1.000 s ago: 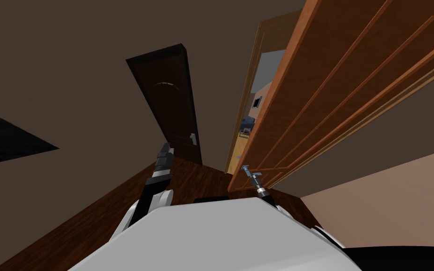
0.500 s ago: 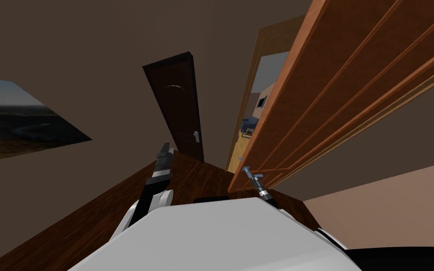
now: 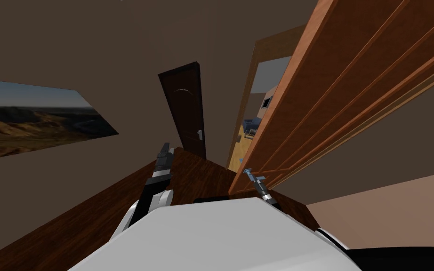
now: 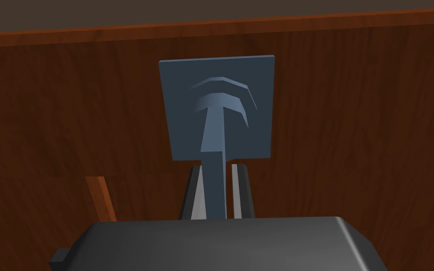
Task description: Pull the door open
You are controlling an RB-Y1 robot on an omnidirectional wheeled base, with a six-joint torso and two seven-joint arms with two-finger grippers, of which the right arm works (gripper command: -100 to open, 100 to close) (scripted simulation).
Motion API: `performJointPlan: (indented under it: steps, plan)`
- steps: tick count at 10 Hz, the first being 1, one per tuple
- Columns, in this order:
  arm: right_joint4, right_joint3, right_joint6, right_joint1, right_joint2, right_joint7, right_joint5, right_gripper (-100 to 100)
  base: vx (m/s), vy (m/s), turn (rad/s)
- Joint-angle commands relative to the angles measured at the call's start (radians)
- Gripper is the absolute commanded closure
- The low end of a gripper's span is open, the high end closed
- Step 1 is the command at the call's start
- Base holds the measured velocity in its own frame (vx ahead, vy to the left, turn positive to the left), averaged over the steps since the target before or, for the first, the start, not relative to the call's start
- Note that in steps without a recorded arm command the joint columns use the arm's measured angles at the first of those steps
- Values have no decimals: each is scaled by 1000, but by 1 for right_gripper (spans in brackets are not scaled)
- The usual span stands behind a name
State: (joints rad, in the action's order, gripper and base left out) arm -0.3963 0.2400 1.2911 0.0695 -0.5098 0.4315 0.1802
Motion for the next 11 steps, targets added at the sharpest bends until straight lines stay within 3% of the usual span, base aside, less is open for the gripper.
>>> performJointPlan:
  steps: [1,2,3,4,5,8,9,10,11]
  plan:
    - [-35,1,-2,29,-8,0,2,100,-146,-60,52]
    - [-24,7,22,39,-15,8,2,100,-164,-70,150]
    - [-20,10,32,42,-18,10,2,100,-220,-72,166]
    - [-5,9,29,27,-11,8,0,100,-99,-27,32]
    - [-30,13,5,27,-2,-3,-1,100,-151,-40,73]
    - [-59,14,-23,28,6,-16,-1,100,-166,-50,56]
    - [-86,15,-48,29,12,-27,-1,100,-167,-62,70]
    - [-86,15,-48,29,12,-27,-1,100,-148,-36,67]
    - [-127,17,-87,30,23,-45,-1,100,-193,-61,133]
